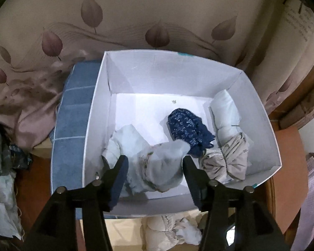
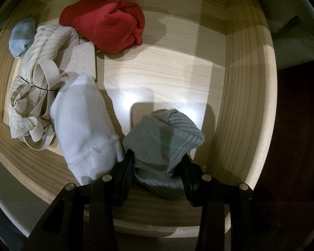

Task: Take underwear out of drawer
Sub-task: 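Lift the pale blue underwear with the left tool and release it into the white box, then lift the grey-green knit underwear with the right tool and carry it over the white box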

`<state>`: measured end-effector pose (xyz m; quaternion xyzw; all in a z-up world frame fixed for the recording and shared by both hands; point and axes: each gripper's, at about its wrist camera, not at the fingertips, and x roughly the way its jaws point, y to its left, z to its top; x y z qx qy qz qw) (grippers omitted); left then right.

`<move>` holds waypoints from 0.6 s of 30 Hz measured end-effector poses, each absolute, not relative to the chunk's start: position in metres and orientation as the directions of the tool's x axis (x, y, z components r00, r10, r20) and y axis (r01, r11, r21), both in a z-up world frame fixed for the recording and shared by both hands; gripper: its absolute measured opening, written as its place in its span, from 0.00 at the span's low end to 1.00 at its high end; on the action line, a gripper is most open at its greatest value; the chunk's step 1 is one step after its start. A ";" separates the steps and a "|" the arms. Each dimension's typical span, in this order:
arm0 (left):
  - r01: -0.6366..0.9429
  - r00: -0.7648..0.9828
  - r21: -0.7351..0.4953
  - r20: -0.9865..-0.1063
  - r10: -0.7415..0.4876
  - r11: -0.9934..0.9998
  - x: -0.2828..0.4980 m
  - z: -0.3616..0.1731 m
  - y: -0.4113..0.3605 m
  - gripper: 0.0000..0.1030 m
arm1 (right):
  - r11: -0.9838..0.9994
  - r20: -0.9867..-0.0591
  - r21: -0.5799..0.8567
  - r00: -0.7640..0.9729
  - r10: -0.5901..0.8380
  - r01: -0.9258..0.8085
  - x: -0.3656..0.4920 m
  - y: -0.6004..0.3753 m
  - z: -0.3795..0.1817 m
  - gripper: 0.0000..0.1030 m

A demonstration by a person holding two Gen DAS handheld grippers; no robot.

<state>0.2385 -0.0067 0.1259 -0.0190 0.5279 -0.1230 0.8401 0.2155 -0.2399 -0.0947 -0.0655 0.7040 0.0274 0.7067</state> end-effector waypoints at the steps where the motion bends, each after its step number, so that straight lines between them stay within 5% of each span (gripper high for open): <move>1: 0.181 0.433 -0.147 -0.876 -0.213 0.972 0.235 0.132 -0.007 0.53 | 0.990 -0.999 -0.053 0.007 -0.053 -0.132 0.216 -0.240 -0.095 0.38; 18: 0.152 0.576 -0.038 -0.809 -0.119 0.988 0.168 0.169 0.030 0.54 | 0.990 -0.995 -0.076 0.079 -0.067 -0.123 0.210 -0.236 -0.089 0.34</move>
